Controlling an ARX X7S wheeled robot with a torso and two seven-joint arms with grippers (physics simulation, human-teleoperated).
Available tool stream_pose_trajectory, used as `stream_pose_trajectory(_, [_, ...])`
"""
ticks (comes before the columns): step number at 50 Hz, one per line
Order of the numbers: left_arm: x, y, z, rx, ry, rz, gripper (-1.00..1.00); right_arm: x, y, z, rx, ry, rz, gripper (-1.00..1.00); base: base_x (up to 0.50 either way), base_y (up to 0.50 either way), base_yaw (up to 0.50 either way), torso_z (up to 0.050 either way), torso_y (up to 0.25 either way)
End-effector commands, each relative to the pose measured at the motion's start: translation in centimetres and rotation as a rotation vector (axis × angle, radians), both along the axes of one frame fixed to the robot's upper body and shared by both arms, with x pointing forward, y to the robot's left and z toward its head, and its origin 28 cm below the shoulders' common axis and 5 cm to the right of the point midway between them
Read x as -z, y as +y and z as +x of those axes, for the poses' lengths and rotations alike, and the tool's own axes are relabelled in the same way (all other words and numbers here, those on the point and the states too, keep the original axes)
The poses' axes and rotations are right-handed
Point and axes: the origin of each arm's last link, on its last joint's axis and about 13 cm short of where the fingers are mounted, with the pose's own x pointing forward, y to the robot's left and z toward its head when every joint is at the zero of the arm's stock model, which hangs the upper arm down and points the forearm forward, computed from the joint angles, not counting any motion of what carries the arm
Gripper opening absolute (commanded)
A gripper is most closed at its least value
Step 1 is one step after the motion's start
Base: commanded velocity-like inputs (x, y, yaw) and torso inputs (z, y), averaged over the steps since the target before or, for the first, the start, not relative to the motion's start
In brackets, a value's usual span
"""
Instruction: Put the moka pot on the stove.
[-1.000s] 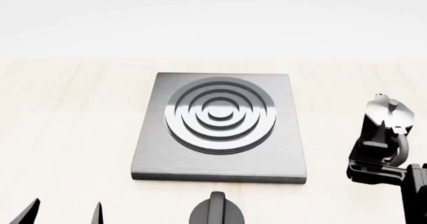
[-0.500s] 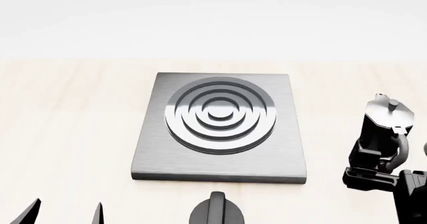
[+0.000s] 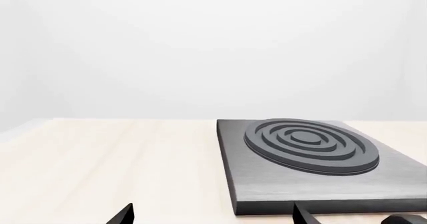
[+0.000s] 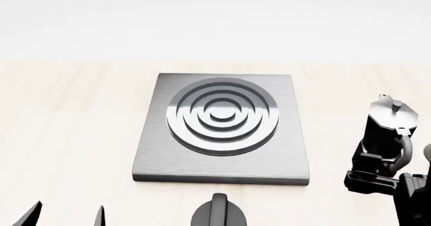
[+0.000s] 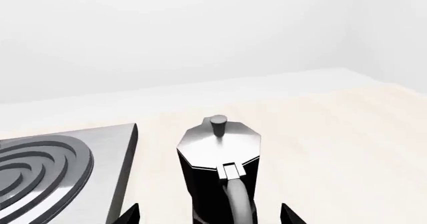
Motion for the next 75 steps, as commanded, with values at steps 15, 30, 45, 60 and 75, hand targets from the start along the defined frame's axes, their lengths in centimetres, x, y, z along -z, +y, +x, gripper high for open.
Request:
stream_pose_trajectory(15, [0.1, 0.0, 0.0, -0.002, 0.0, 0.003, 1.0, 0.8, -0.5, 1.4, -0.018, 0.013, 0.033, 1.0, 0.0, 0.0, 0.0, 0.0, 0.0])
stream_pose_trajectory(30, [0.0, 0.0, 0.0, -0.001, 0.001, 0.002, 1.0, 1.6, -1.5, 1.3, 0.03, 0.042, 0.044, 1.0, 0.0, 0.0, 0.0, 0.0, 0.0])
stream_pose_trajectory(45, [0.0, 0.0, 0.0, -0.003, 0.001, 0.001, 1.0, 1.5, -1.7, 1.7, 0.022, 0.046, 0.044, 1.0, 0.0, 0.0, 0.0, 0.0, 0.0])
stream_pose_trajectory(60, [0.0, 0.0, -0.1, -0.001, -0.001, 0.002, 1.0, 2.4, -2.5, 2.1, 0.034, 0.056, 0.069, 1.0, 0.0, 0.0, 0.0, 0.0, 0.0])
stream_pose_trajectory(75, [0.1, 0.0, -0.1, -0.003, 0.0, 0.0, 1.0, 2.5, -2.4, 2.5, 0.008, 0.058, 0.077, 1.0, 0.0, 0.0, 0.0, 0.0, 0.0])
